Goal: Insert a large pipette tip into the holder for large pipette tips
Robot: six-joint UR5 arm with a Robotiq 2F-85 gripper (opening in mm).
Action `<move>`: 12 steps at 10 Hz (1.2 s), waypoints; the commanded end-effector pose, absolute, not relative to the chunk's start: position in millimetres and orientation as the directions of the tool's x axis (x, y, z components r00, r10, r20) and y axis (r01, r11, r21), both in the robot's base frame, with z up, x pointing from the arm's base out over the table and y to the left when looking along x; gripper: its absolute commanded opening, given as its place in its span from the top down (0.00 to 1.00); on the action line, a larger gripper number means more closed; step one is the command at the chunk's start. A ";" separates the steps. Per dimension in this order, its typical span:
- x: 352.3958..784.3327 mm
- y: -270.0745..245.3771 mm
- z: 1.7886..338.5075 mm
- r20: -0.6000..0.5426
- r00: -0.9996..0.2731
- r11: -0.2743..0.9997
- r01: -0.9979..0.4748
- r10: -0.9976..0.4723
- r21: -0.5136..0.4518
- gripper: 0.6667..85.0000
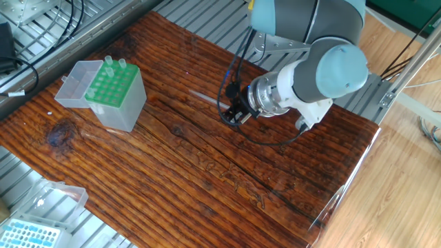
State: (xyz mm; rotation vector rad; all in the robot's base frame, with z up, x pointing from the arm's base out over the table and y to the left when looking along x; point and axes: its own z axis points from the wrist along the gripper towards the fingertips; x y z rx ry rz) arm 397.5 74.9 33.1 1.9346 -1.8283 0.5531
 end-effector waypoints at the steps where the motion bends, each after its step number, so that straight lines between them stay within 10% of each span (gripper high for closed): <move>1: 392.9 72.2 25.5 0.550 0.054 -0.042 -0.998 -0.833 0.036 0.46; 12: 382.3 74.9 35.9 0.615 0.005 0.012 -1.000 -0.788 0.025 0.49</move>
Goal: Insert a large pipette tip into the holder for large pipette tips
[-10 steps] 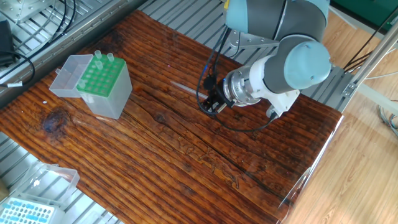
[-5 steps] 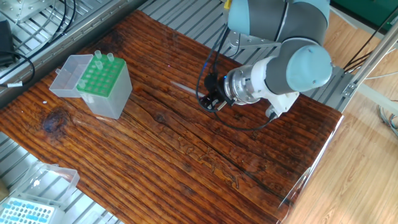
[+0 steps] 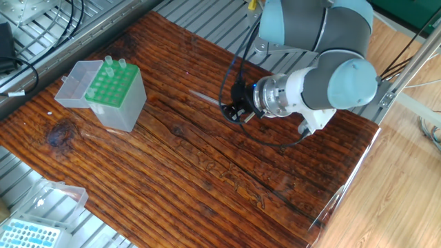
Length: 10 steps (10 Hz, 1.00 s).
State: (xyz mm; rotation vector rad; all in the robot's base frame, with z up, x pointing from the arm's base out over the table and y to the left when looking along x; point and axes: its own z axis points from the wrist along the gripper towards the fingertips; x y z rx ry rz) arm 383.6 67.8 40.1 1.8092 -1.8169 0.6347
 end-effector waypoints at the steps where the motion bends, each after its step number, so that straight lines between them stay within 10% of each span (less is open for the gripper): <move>1: 381.9 78.6 33.0 0.600 0.030 -0.007 -0.999 -0.799 0.041 0.49; 10: 391.3 58.6 61.6 0.707 0.076 -0.040 -0.997 -0.703 0.067 0.48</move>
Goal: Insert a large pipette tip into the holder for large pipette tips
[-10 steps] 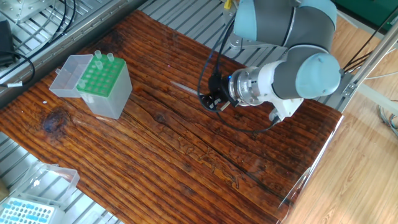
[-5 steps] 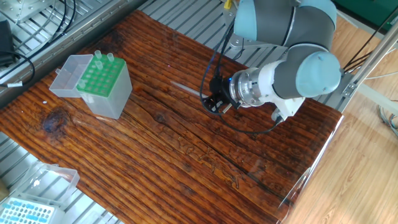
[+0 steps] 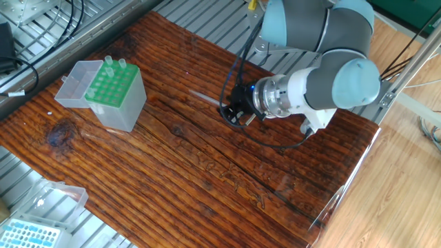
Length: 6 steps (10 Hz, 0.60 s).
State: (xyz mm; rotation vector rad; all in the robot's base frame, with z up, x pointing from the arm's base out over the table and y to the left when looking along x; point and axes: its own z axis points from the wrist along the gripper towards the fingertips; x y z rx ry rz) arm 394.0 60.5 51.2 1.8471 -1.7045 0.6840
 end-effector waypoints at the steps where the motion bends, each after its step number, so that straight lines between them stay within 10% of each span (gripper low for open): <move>1: 392.5 57.2 70.2 0.740 0.062 -0.022 -0.998 -0.670 0.064 0.48; 6: 404.7 85.2 66.4 0.833 0.073 -0.050 -0.997 -0.549 0.055 0.49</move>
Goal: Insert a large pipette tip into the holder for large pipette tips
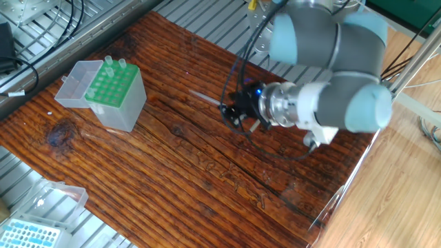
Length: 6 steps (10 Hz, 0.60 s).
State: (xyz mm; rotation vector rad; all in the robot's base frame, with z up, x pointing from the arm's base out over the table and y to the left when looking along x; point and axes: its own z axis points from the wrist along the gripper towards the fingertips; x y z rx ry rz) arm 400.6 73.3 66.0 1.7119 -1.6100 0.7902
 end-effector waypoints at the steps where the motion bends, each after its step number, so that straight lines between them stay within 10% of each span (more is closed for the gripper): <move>1: 401.6 83.2 63.0 0.841 0.071 -0.058 -0.997 -0.537 0.047 0.49; 6: 394.2 69.5 42.9 0.828 0.105 -0.094 -0.994 -0.550 0.063 0.52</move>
